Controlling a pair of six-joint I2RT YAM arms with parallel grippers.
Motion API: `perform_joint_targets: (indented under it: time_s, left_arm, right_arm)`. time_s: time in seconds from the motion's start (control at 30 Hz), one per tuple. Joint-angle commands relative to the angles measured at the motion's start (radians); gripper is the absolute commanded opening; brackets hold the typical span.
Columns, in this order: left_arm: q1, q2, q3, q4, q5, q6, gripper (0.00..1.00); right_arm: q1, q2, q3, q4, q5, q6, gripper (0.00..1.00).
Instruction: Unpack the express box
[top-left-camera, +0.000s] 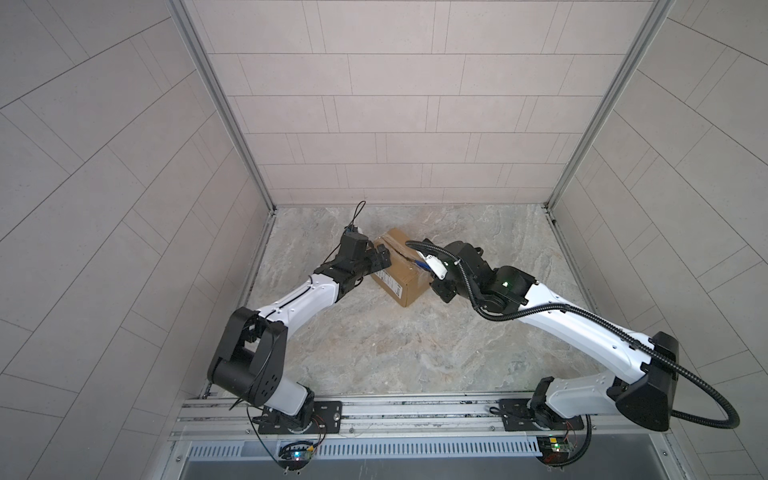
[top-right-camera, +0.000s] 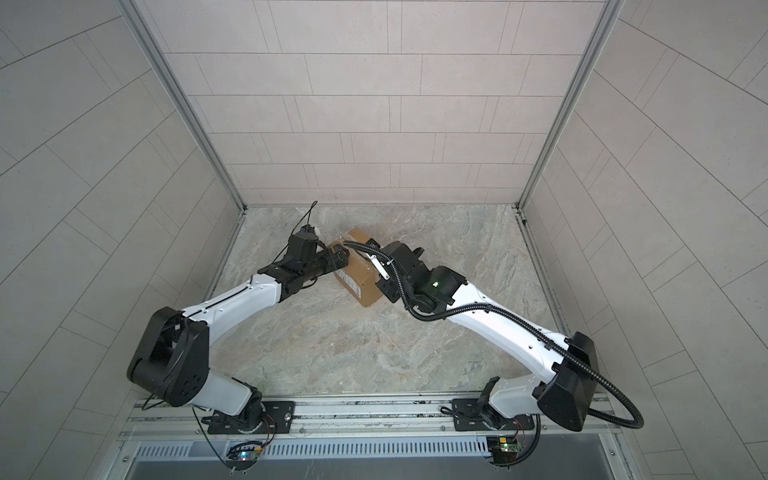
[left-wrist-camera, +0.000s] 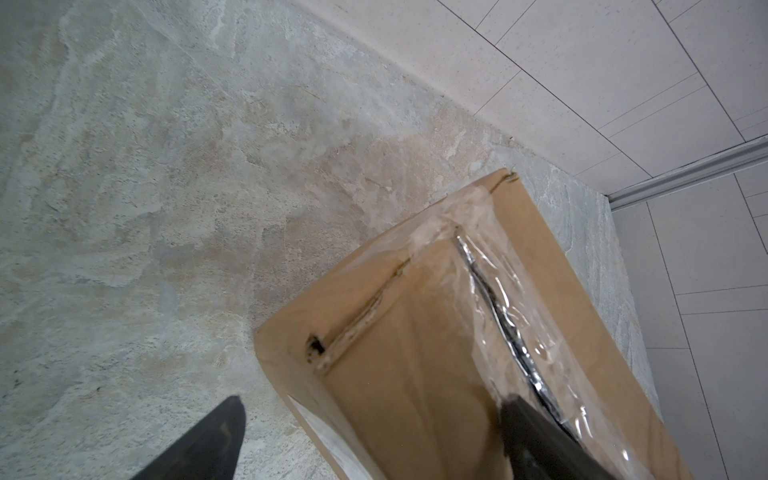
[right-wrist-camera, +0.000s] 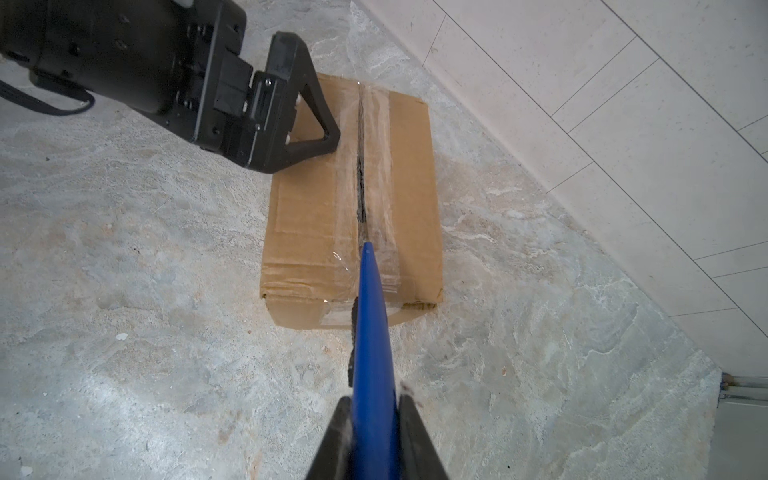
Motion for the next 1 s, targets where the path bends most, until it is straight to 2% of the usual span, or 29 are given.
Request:
perform_joint_targets:
  time_s: [0.0,0.43,0.8,0.97]
  left_arm:
    - [0.013,0.013,-0.016,-0.101,-0.041,0.006,0.98]
    - [0.014,0.009,-0.017,-0.094,-0.028,0.0,0.98]
    - [0.014,0.021,-0.015,-0.088,-0.032,0.001,0.98]
    - [0.015,0.029,-0.007,-0.091,-0.027,0.005,0.98]
  right_arm:
    - [-0.015,-0.027,0.011,-0.121,0.064,-0.018,0.0]
    - [-0.014,0.07,0.052,-0.047,0.018,0.002,0.0]
    - [-0.022,0.008,0.074,-0.224,0.081,-0.032,0.0]
    - [-0.023,-0.011,0.079,-0.283,0.055,-0.035,0.0]
